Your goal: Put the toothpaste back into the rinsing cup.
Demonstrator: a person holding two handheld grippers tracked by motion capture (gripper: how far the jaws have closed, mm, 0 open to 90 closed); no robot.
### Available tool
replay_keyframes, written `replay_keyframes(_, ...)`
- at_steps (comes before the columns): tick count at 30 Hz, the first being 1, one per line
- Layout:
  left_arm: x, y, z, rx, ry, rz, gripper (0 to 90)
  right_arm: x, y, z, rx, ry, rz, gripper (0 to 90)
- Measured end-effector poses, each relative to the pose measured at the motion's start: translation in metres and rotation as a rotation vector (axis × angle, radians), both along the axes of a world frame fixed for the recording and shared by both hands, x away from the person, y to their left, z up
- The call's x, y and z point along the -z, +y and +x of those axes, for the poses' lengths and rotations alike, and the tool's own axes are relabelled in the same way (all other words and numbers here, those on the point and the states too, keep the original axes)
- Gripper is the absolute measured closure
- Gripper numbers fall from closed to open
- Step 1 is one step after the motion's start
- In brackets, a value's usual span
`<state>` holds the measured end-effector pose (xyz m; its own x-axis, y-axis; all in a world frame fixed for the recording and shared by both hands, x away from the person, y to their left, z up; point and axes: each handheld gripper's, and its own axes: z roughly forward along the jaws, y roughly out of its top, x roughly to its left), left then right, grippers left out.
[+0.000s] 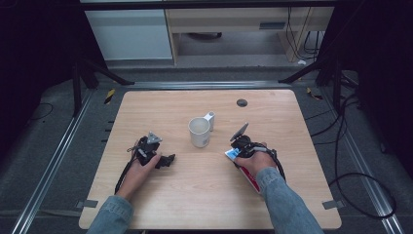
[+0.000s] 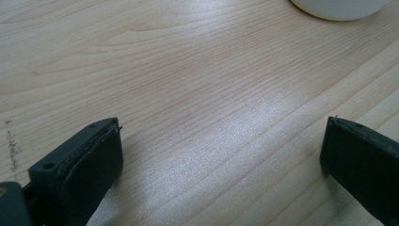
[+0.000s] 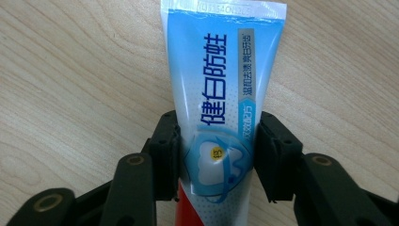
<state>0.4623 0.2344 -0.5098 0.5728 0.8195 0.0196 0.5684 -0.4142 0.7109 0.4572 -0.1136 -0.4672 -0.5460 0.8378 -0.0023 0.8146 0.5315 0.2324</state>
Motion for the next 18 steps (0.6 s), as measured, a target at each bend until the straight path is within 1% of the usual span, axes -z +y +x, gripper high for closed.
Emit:
replay_keyframes(2,0.0,0.0,0.0,0.0,0.0,0.0,0.0,-0.0005,0.0001,-0.0004,-0.013,-0.005,-0.005,59.6)
replay_keyframes(4,0.0,0.0,0.0,0.0,0.0,0.0,0.0,-0.0011,0.0003,-0.0006,-0.009,-0.003,-0.004,60.8)
replay_keyframes(5,0.0,0.0,0.0,0.0,0.0,0.0,0.0,-0.0017,-0.0002,-0.0007,-0.011,-0.004,-0.001,62.5)
replay_keyframes(6,0.0,0.0,0.0,0.0,0.0,0.0,0.0,-0.0033,-0.002,-0.0004,-0.018,-0.008,0.003,66.2)
replay_keyframes(7,0.0,0.0,0.0,0.0,0.0,0.0,0.0,-0.0033,-0.002,-0.0004,-0.018,-0.008,0.003,66.2)
replay_keyframes(8,0.0,0.0,0.0,0.001,0.0,0.0,0.0,-0.0048,-0.0029,-0.0007,-0.01,-0.006,0.01,68.5)
replay_keyframes(12,0.0,0.0,0.0001,0.001,0.0,0.0,0.0,-0.0053,-0.0037,-0.0009,-0.016,-0.007,0.016,70.0)
replay_keyframes(14,0.0,0.0,0.0001,0.001,0.0,0.0,0.0,-0.0061,-0.0047,-0.0006,-0.036,-0.015,0.025,71.0)
replay_keyframes(18,0.0,0.0,0.0001,0.001,0.0,0.0,0.0,-0.007,-0.0052,-0.0004,-0.033,-0.012,0.031,71.9)
